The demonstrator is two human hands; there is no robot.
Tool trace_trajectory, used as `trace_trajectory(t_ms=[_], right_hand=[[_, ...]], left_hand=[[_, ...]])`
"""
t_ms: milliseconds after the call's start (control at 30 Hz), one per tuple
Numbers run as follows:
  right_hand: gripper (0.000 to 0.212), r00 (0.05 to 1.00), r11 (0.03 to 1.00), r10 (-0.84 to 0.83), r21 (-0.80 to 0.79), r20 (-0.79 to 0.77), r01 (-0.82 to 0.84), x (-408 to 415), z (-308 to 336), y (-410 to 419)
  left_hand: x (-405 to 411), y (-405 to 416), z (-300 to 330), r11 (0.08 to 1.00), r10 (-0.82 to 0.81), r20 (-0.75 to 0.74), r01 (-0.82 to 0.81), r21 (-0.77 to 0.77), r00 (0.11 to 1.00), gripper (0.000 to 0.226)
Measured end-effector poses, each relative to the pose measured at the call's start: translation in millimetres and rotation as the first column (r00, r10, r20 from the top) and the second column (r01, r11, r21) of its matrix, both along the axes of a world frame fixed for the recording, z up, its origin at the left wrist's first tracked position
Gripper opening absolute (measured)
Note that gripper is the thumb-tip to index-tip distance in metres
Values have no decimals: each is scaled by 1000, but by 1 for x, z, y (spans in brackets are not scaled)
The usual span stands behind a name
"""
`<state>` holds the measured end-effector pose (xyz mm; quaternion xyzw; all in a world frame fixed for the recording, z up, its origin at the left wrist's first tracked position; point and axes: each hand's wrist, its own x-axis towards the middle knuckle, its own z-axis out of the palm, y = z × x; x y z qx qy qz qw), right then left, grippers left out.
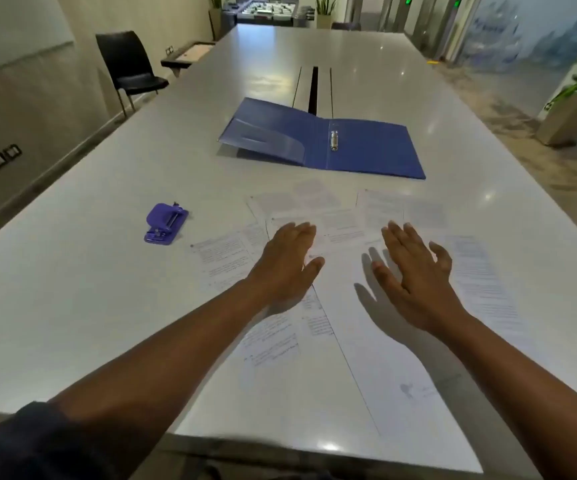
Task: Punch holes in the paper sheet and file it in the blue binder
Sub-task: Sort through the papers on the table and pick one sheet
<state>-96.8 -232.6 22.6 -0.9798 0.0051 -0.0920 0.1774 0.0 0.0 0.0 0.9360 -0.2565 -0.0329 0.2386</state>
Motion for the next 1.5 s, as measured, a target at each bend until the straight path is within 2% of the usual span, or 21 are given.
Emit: trace_trajectory(t_ms=[167,333,400,500,600,733,833,867,967,1100,1167,1233,1300,1367,1400,1500], right_hand=[[80,992,999,-1,45,-126,7,-12,-21,-14],[56,992,999,16,37,-124,-11,-19,-32,-14],[53,992,999,1,49,-123,5,-19,-35,-15],[51,994,998,-9,56,-111,16,-18,-36,-16],[48,995,998,-27,51,-97,32,-19,-35,-14],[46,996,995,-48,79,-73,54,-18,-39,-17],[51,996,989,-82,122,-22,84,-19,-43,-18],[50,995,987,-102,126,0,101,-19,-44,-19],[47,982,972,-187,151,32,180,-20,-45,-19],[77,950,922,-311,251,25,296,-17,-33,-25],[91,927,854,-374,380,-29,357,-13,-22,-31],[95,902,717,-419,570,-108,401,-9,-7,-39],[74,909,597,-380,705,-173,383,-6,6,-44],[36,935,538,-306,777,-182,327,-9,17,-50],[23,949,517,-252,802,-192,299,-9,21,-50],[11,970,551,-140,798,-199,243,-6,26,-47]], left_hand=[[2,2,-16,999,-45,-95,46,10,994,71],[9,0,-13,998,-17,-53,20,53,998,46],[10,-1,-10,999,-18,-89,22,36,996,51],[11,-3,-4,999,12,-146,-19,-47,989,63],[10,-5,0,973,62,-181,-100,-207,982,55],[4,-12,4,847,183,-307,-308,-433,934,37],[1,-15,4,659,94,-522,-446,-605,848,19],[1,-16,3,612,74,-553,-476,-632,830,15],[-3,-21,4,564,87,-531,-481,-671,843,10],[-8,-24,11,491,57,-511,-470,-734,858,12],[-9,-24,14,451,57,-487,-458,-766,871,14],[-8,-23,18,415,72,-467,-452,-790,882,10],[-4,-22,22,404,114,-446,-451,-796,888,4],[-2,-22,27,425,153,-410,-434,-794,899,6],[1,-20,26,432,180,-400,-437,-788,899,7],[6,-12,24,433,267,-369,-453,-779,890,6]])
